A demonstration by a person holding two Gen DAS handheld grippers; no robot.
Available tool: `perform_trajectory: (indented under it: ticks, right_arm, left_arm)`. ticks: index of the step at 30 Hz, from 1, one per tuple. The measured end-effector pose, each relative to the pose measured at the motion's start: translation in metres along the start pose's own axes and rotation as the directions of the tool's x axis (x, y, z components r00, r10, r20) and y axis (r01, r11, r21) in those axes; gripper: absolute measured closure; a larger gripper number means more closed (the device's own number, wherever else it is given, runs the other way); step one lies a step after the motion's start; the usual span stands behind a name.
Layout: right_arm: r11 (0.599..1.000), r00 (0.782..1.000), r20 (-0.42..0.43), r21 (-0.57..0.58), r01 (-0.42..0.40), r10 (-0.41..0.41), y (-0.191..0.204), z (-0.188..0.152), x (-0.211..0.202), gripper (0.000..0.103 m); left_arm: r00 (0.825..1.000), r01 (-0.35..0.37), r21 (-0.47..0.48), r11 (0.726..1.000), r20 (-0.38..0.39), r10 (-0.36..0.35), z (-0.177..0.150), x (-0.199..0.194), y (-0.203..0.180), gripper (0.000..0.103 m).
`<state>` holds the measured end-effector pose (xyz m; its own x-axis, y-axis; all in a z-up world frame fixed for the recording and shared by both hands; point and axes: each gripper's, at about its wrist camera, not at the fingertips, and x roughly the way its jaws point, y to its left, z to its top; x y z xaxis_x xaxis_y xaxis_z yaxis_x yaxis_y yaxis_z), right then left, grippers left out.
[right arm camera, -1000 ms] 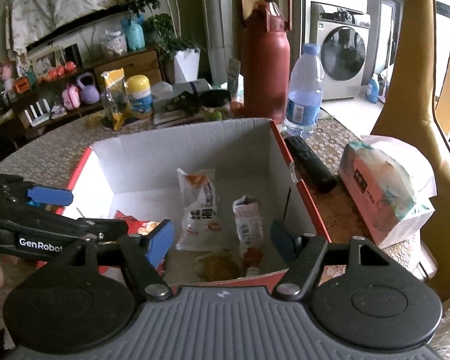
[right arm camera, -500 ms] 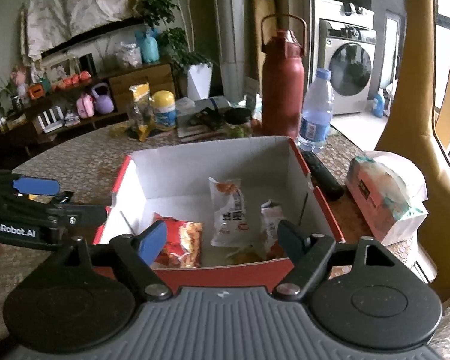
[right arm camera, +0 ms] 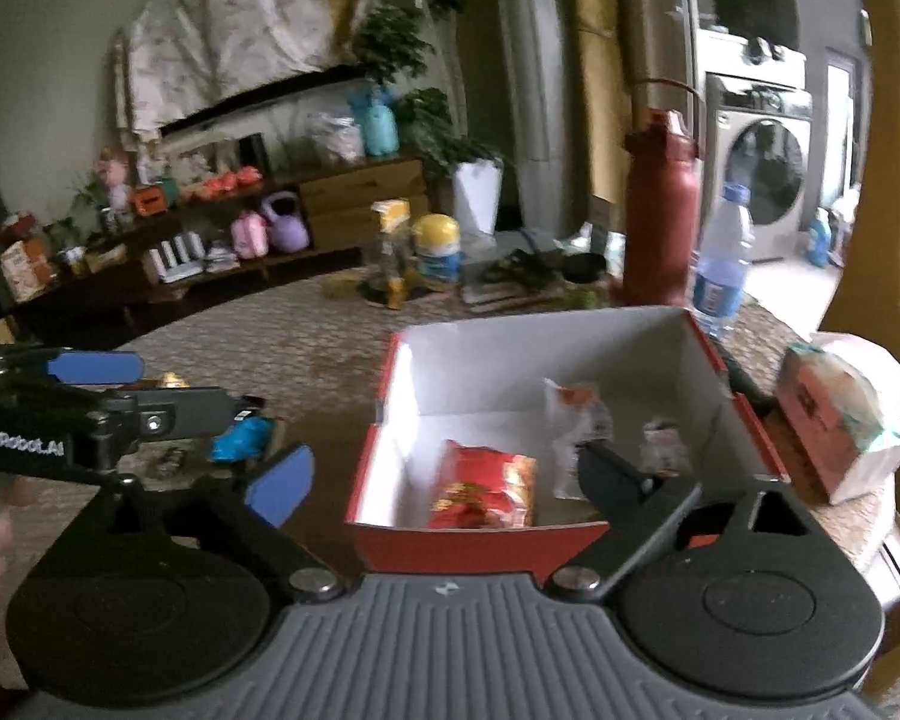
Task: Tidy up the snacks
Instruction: 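Close the left tool on the small brown packet while the right tool grasps the purple packet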
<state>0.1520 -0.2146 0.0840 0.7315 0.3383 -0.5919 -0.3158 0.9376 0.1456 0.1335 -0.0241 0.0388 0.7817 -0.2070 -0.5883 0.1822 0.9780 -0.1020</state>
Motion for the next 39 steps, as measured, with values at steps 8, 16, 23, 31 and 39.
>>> perform_trajectory:
  ticks: [8, 16, 23, 31, 39]
  right_arm:
    - [0.997, 0.997, 0.003, -0.008, -0.081, 0.081, 0.036, -0.007, 0.006, 0.002]
    - [0.992, 0.992, -0.045, -0.041, -0.117, 0.115, 0.068, -0.012, 0.035, 0.002]
    - [0.986, 0.984, -0.088, -0.047, -0.160, 0.156, 0.092, -0.022, 0.071, 0.002]
    - [0.983, 0.972, -0.175, -0.073, -0.171, 0.156, 0.117, -0.040, 0.122, 0.002]
    - [0.976, 0.964, -0.223, -0.127, -0.175, 0.144, 0.139, -0.057, 0.164, 0.003]
  left_arm:
    - [0.996, -0.080, -0.085, 0.993, 0.026, 0.082, -0.013, -0.029, 0.052, 0.000]
    - [0.975, -0.216, -0.163, 0.963, 0.010, 0.221, -0.024, -0.040, 0.120, 0.000]
    - [0.955, -0.293, -0.217, 0.931, -0.031, 0.293, -0.042, -0.030, 0.167, 0.000]
    - [0.944, -0.329, -0.252, 0.910, -0.108, 0.311, -0.065, 0.003, 0.205, 0.002]
    - [0.936, -0.345, -0.265, 0.900, -0.175, 0.307, -0.082, 0.040, 0.222, 0.007]
